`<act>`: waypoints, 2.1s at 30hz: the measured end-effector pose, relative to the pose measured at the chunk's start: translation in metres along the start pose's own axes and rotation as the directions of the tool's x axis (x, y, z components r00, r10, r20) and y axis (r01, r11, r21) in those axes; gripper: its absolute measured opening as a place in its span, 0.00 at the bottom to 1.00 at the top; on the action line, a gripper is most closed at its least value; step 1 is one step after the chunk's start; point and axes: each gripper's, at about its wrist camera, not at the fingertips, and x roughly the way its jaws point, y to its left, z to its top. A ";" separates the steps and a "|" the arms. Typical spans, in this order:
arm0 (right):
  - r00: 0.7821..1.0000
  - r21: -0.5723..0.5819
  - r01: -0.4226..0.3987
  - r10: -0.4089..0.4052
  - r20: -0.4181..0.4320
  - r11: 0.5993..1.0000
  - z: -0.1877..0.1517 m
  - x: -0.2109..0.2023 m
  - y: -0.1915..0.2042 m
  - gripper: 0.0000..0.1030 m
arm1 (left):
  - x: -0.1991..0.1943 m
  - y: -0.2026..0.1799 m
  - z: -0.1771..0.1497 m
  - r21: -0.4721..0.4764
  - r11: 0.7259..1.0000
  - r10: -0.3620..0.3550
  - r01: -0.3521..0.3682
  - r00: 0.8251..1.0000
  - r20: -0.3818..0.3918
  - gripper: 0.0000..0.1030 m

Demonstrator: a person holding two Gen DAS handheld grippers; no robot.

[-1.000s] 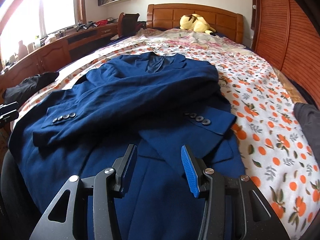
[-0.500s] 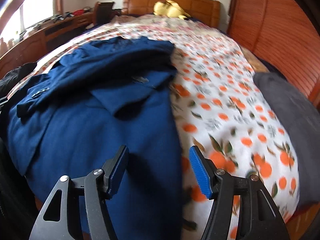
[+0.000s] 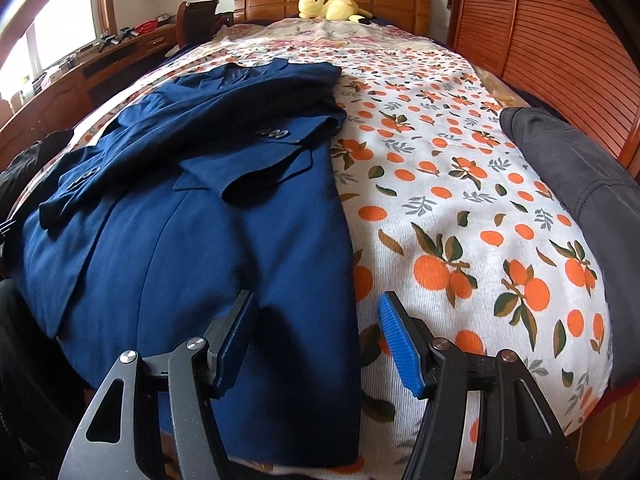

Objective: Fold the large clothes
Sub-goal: 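Move both grippers to the jacket hem, then grasp the hem with both grippers and lift it toward the collar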

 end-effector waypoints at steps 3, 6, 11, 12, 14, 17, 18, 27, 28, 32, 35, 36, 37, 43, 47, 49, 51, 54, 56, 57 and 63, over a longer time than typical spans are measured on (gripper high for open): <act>1.000 -0.001 -0.015 0.015 -0.009 1.000 -0.003 -0.002 -0.005 0.63 | -0.003 -0.002 -0.006 0.010 1.000 0.001 -0.001 1.000 -0.010 0.38; 0.999 -0.003 -0.027 0.027 -0.018 1.000 -0.006 -0.005 -0.004 0.63 | -0.003 -0.001 -0.009 -0.006 1.000 -0.008 0.008 1.000 -0.017 0.38; 0.997 -0.015 -0.071 0.070 -0.029 0.997 -0.006 -0.007 -0.001 0.53 | -0.003 -0.008 -0.012 0.007 1.000 -0.020 0.020 1.000 -0.021 0.38; 0.996 -0.022 -0.084 0.083 -0.030 0.996 -0.006 -0.007 0.000 0.51 | -0.003 -0.008 -0.012 0.012 1.000 -0.021 0.021 1.000 -0.022 0.38; 0.994 -0.040 -0.103 0.102 -0.032 0.994 -0.006 -0.008 0.002 0.41 | -0.003 -0.007 -0.013 0.013 1.000 -0.027 0.027 0.999 -0.027 0.38; 0.992 -0.056 -0.120 0.118 -0.031 0.991 -0.007 -0.008 0.004 0.30 | -0.002 -0.004 -0.016 0.008 0.999 -0.033 0.033 0.999 -0.034 0.38; 0.992 -0.058 -0.126 0.124 -0.029 0.990 -0.007 -0.009 0.004 0.28 | -0.001 -0.004 -0.017 0.007 0.999 -0.035 0.035 0.999 -0.035 0.38; 0.983 -0.022 -0.185 0.185 -0.013 0.983 -0.008 -0.006 0.001 0.09 | -0.004 -0.004 -0.011 -0.044 0.994 -0.100 0.098 0.994 -0.034 0.09; 0.980 -0.014 -0.198 0.198 -0.009 0.980 -0.006 -0.007 0.000 0.07 | -0.007 -0.006 -0.007 -0.043 0.994 -0.098 0.096 0.995 -0.025 0.08; 0.967 -0.007 -0.253 0.253 0.041 0.968 0.007 -0.016 0.000 0.04 | -0.027 -0.018 0.023 -0.012 0.996 -0.089 0.090 0.994 0.065 0.07; 0.952 -0.002 -0.282 0.280 0.120 0.959 0.025 -0.035 0.000 0.04 | -0.055 -0.031 0.059 0.022 0.994 -0.113 0.111 0.979 0.168 0.07; 0.946 0.002 -0.291 0.287 0.148 0.957 0.032 -0.043 0.000 0.04 | -0.065 -0.036 0.072 0.038 0.992 -0.127 0.122 0.972 0.199 0.07; 0.939 0.003 -0.302 0.296 0.177 0.953 0.039 -0.052 0.000 0.04 | -0.074 -0.042 0.085 0.055 0.989 -0.144 0.135 0.962 0.231 0.07; 0.898 0.003 -0.323 0.305 0.318 0.947 0.062 -0.097 0.004 0.04 | -0.114 -0.071 0.137 0.109 0.987 -0.148 0.119 0.932 0.331 0.06; 0.864 0.000 -0.328 0.300 0.405 0.945 0.068 -0.131 -0.002 0.03 | -0.146 -0.070 0.154 0.111 0.987 -0.147 0.112 0.907 0.394 0.06; 0.841 0.001 -0.338 0.302 0.450 0.941 0.068 -0.151 -0.008 0.03 | -0.167 -0.067 0.158 0.107 0.988 -0.144 0.108 0.891 0.431 0.06; 0.819 -0.007 -0.346 0.305 0.486 0.938 0.064 -0.173 -0.014 0.03 | -0.185 -0.064 0.162 0.104 0.989 -0.146 0.110 0.878 0.457 0.06; 0.794 -0.033 -0.336 0.302 0.528 0.941 0.056 -0.207 -0.017 0.03 | -0.212 -0.061 0.167 0.112 0.988 -0.145 0.102 0.860 0.490 0.06; 0.776 -0.052 -0.328 0.301 0.555 0.943 0.048 -0.231 -0.016 0.03 | -0.230 -0.062 0.169 0.115 0.989 -0.138 0.091 0.844 0.518 0.06; 0.766 -0.060 -0.334 0.308 0.565 0.941 0.035 -0.242 -0.015 0.03 | -0.240 -0.061 0.169 0.116 0.989 -0.137 0.088 0.832 0.538 0.06; 0.724 -0.098 -0.327 0.316 0.614 0.940 0.002 -0.283 -0.020 0.03 | -0.279 -0.060 0.161 0.124 0.988 -0.145 0.087 0.780 0.608 0.06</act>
